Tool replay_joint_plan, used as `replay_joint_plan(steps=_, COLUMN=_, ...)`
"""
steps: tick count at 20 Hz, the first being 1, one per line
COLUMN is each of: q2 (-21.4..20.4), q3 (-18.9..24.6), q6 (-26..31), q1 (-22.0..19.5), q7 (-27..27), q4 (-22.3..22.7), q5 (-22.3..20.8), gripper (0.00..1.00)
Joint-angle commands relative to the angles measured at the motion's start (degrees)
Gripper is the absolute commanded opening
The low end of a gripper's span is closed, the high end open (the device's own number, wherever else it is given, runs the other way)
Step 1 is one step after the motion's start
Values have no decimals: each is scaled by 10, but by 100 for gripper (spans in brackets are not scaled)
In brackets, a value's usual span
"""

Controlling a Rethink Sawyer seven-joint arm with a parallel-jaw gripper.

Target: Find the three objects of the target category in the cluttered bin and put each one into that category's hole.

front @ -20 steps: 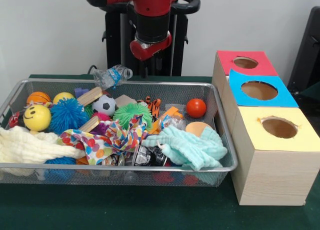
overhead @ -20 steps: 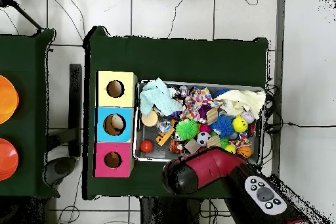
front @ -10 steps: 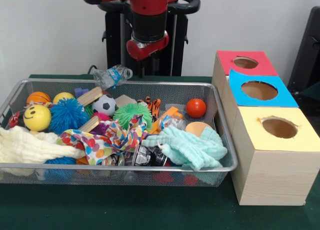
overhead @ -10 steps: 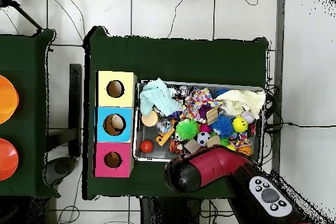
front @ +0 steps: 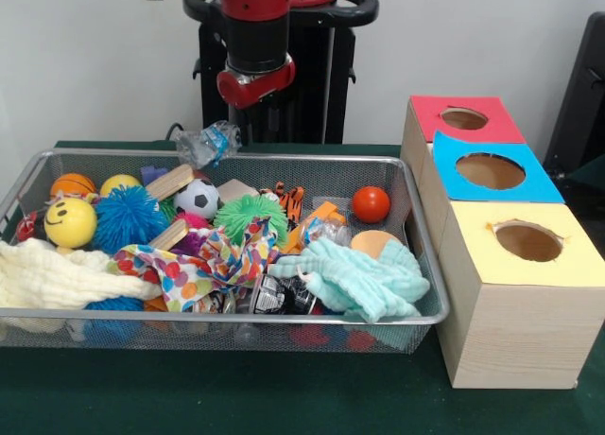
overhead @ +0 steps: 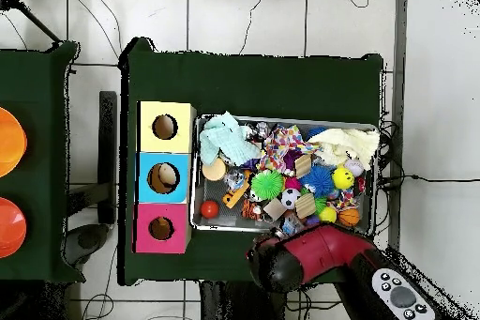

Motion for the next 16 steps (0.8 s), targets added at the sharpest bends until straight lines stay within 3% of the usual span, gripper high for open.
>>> replay_joint_plan(steps=1, q2=18, q3=-17, q6=-93, q1=0, q7=13, q4=23, q5=-104, gripper=100)
replay_joint_plan(steps=5, q2=21, q3=-36, q6=-111, q1=40, q7=51, q4=22, q5=-119, gripper=100)
replay_joint_plan(steps=10, q2=8, q3=-48, q6=-113, q1=54, q7=53, q4=31, q5=-117, gripper=100)
replay_joint_plan(steps=16, q2=37, q3=-124, q6=-192, q1=95, q7=92, q4=22, q5=-182, gripper=100)
